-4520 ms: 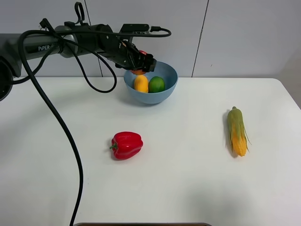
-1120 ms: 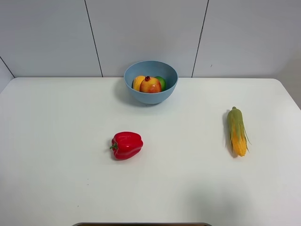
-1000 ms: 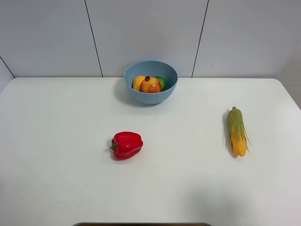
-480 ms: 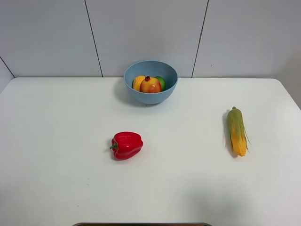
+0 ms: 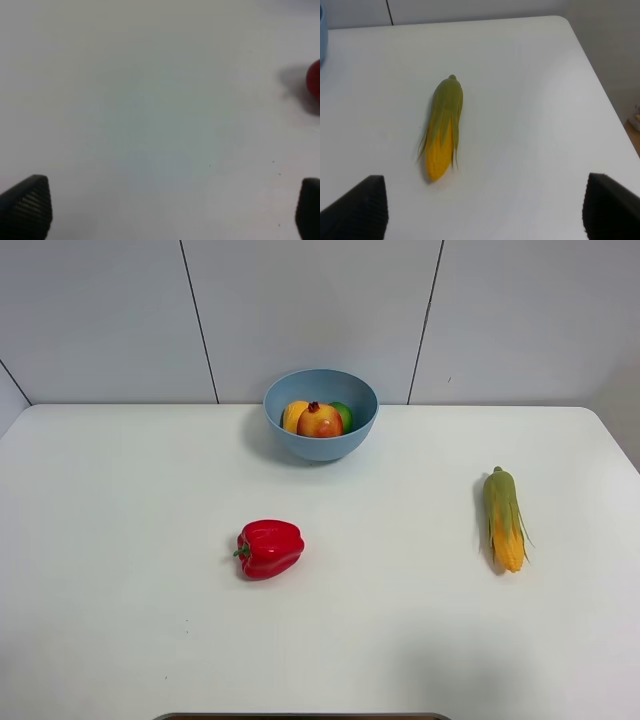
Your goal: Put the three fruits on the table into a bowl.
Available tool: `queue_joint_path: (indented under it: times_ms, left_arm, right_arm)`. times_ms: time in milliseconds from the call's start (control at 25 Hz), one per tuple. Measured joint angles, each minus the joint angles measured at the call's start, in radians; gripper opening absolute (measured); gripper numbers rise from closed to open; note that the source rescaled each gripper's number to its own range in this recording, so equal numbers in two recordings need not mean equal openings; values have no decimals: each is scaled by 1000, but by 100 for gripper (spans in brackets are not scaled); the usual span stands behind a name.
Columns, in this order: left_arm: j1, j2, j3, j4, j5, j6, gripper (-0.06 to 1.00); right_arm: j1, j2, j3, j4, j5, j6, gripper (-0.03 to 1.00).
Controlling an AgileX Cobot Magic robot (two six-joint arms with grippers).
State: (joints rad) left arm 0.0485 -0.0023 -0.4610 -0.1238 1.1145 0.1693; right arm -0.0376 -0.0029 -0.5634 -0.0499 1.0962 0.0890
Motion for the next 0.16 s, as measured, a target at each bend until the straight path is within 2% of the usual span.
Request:
queue_joint_path:
  times_ms: [160]
  left_arm:
    - [0,0,0,0,0,0,100]
  right_arm:
    - [0,0,0,0,0,0,50]
